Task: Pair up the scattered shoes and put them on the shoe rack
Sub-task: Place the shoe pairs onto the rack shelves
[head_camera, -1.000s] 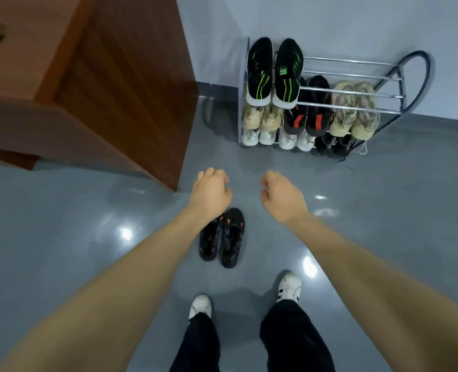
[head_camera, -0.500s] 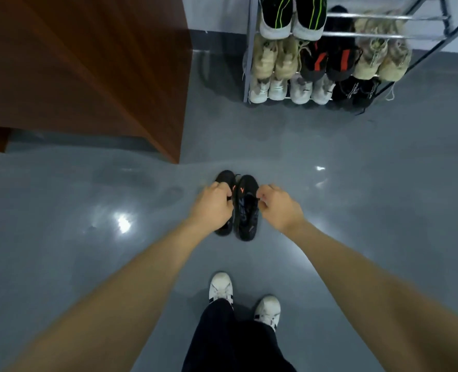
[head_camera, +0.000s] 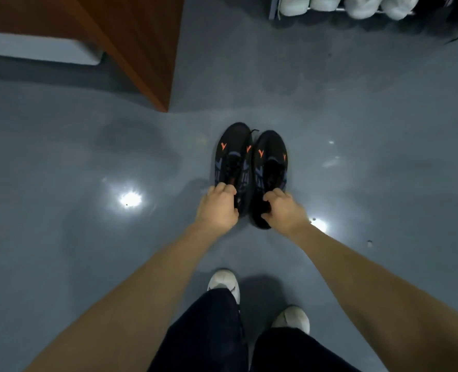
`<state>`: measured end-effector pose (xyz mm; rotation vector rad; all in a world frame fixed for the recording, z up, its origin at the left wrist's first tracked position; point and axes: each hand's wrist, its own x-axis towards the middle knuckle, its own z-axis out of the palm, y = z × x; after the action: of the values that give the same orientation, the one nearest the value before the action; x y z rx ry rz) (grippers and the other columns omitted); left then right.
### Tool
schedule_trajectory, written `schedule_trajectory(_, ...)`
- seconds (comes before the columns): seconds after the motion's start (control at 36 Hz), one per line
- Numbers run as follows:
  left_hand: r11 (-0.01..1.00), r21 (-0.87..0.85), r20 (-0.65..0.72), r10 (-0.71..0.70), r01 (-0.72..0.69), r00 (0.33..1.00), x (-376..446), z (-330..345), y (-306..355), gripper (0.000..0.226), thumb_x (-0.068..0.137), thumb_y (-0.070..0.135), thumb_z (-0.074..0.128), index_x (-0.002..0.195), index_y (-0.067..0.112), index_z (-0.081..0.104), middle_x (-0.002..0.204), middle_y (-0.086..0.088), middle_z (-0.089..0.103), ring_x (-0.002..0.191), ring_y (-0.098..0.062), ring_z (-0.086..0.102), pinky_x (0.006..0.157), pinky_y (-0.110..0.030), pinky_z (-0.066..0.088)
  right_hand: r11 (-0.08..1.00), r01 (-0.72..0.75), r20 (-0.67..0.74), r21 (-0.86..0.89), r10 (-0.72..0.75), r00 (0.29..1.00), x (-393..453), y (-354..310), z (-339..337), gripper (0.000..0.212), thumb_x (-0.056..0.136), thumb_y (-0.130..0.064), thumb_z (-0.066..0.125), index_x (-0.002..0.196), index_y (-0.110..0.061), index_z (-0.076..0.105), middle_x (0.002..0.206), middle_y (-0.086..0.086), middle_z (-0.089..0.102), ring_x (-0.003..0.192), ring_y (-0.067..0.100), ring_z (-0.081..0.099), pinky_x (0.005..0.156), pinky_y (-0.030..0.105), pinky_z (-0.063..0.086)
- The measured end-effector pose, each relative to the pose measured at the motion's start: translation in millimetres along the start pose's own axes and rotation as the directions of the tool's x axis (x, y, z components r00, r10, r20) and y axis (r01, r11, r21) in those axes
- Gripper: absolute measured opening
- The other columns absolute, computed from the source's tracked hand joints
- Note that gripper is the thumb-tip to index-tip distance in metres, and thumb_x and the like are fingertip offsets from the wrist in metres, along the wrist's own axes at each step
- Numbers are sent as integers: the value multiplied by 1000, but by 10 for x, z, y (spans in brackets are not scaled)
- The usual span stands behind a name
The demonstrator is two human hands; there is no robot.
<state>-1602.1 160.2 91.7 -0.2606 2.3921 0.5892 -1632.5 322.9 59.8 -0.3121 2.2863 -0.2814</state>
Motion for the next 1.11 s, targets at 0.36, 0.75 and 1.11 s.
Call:
schedule_trajectory(0.36, 877, 468, 23, 114, -112, 993, 269, 473, -161, 24, 94, 9, 44, 115, 8, 54, 119, -7, 55, 121, -28, 40, 94, -31, 31, 969, 138, 55, -206, -129, 990, 294, 118, 341, 33, 93, -16, 49, 125, -11, 49, 125, 9, 40, 112, 29, 47, 86, 38, 44)
schedule_trajectory(0.75, 980, 148, -53, 140, -131, 989, -401, -926, 567, 29, 96, 9, 41, 124, 8, 38, 119, -11, 45, 99, -33, 54, 64, -34, 35, 998, 62, -136, 3, -61, 989, -627, -388, -960, 32, 92, -15, 47, 122, -6, 40, 121, 12, 45, 105, 34, 53, 69, 37, 40)
schedule_trajectory(1.11, 971, 116, 42, 205, -208, 978, -1201, -2065, 1089, 59, 74, 8, 72, 119, 7, 34, 121, -12, 32, 111, -30, 42, 71, -35, 48, 999, 27, -145, 21, -24, 989, -1642, -758, -2120, 49, 81, -9, 64, 122, -4, 37, 123, 12, 40, 115, 28, 38, 75, 33, 43)
